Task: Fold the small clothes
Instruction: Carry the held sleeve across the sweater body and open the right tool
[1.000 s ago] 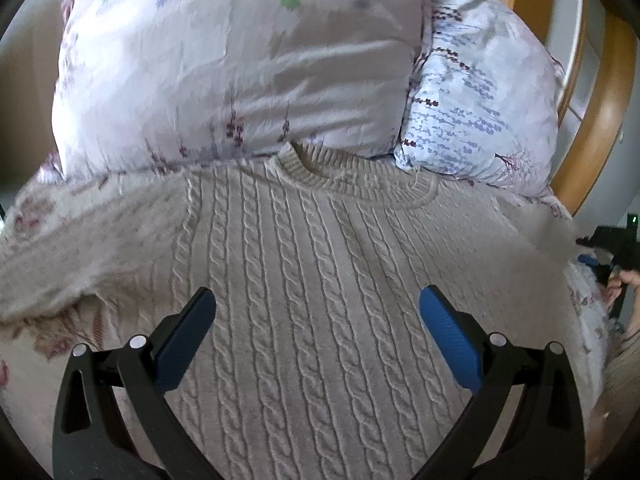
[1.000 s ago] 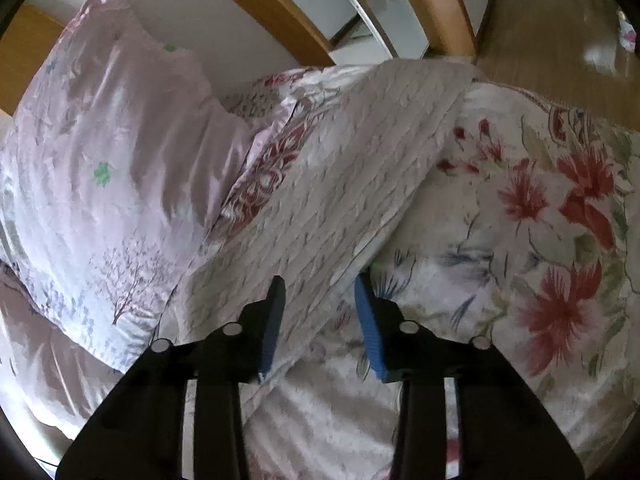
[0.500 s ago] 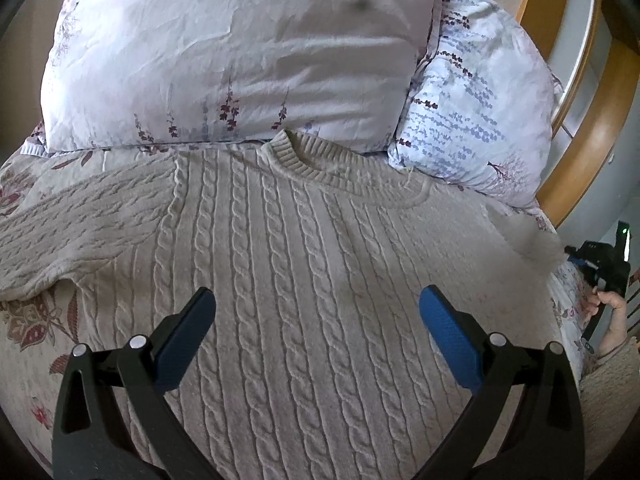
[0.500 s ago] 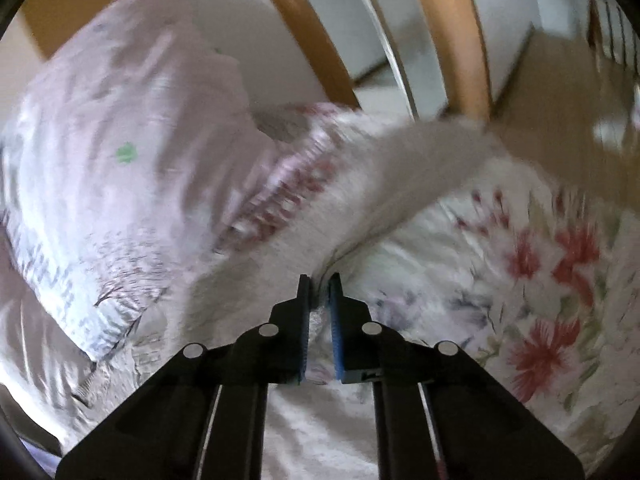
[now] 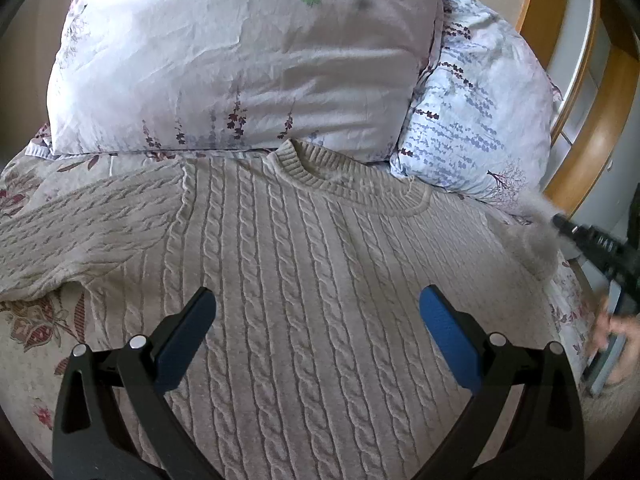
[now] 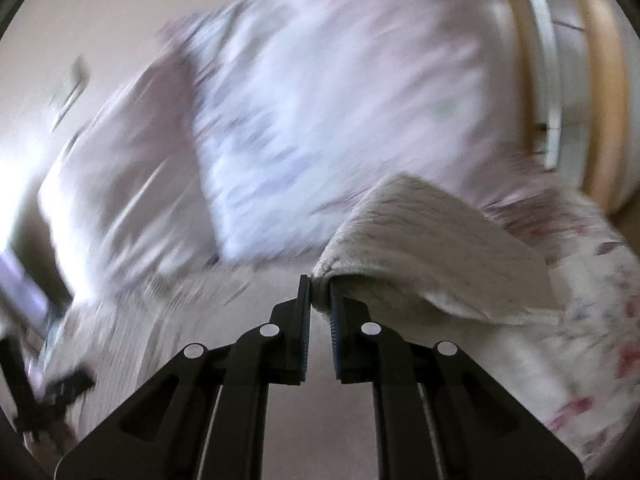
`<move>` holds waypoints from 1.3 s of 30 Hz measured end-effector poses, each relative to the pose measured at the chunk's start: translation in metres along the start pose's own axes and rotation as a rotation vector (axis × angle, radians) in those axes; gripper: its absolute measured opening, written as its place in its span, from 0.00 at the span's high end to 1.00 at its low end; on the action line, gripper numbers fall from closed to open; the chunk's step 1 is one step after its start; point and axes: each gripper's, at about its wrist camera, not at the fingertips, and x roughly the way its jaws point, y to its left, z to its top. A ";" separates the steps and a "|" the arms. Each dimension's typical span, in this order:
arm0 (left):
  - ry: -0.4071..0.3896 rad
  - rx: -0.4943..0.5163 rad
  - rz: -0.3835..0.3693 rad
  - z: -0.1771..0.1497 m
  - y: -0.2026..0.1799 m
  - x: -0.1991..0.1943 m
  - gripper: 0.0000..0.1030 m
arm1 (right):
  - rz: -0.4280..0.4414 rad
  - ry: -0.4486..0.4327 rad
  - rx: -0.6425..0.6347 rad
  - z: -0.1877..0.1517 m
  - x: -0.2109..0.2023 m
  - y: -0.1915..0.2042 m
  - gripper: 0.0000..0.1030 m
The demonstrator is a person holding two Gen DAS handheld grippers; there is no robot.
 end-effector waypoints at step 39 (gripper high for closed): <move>-0.027 -0.065 -0.139 0.000 0.027 -0.018 0.02 | -0.002 0.038 0.554 0.016 0.042 -0.094 0.89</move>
